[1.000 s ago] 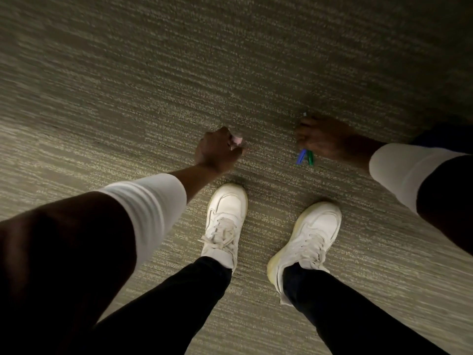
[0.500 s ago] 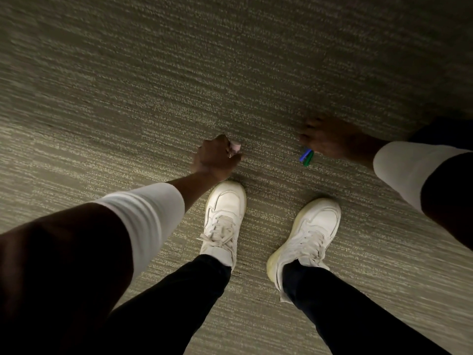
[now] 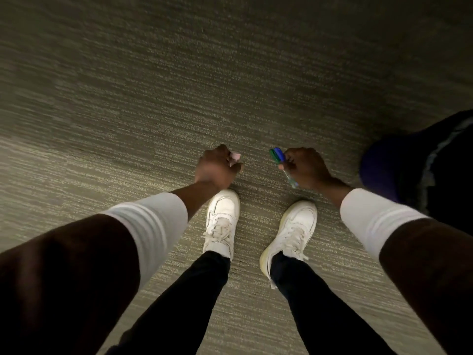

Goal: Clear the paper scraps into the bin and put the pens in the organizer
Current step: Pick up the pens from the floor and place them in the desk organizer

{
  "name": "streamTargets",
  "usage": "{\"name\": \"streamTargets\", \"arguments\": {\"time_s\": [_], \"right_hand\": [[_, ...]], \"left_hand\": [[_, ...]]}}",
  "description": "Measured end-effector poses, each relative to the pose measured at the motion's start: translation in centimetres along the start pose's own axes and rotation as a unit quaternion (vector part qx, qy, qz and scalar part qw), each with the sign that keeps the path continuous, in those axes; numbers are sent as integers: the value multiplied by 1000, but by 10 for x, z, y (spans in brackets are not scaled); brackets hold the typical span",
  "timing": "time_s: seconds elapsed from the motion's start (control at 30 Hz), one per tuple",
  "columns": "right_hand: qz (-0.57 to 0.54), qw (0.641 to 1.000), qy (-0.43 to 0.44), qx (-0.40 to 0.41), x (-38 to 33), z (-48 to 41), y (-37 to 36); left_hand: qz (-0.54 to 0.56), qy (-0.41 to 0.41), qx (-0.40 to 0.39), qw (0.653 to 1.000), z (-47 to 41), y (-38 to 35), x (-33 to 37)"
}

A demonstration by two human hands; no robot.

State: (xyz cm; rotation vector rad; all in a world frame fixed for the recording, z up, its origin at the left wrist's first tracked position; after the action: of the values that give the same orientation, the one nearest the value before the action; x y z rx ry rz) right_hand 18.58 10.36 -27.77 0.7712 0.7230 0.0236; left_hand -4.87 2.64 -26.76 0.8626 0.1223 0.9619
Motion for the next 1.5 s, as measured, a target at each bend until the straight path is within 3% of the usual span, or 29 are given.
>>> {"name": "streamTargets", "arguments": {"time_s": [0.27,0.43,0.8,1.27,1.5], "right_hand": [[-145,968,-116,169,-73,91,85],[-175,954,-114,217,-127,151,145],[-174,944,-137,246,-200,222,243],[-157,937,-120,287,-306,286,365],[-179,915,-118,342,-351,316,418]], "left_hand": [[12,-3,-13,1000,90,78,56],[34,16,-22,999,157,128,89],[86,25,-49,995,245,208,142],[71,-87,-10,994,339,347,212],[47,-166,-23,985,374,397,253]]}}
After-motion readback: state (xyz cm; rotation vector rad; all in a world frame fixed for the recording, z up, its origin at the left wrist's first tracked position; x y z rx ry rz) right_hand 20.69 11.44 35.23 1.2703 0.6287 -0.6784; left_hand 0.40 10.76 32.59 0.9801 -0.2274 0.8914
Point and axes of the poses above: each hand's wrist, its own z-axis away from the middle knuckle, its own y-axis out of the back of the hand, x = y × z, the point moved 8 cm from there along -z, towards the middle knuckle, and after that the axes turned 15 degrees about y, right-handed, at the moved point
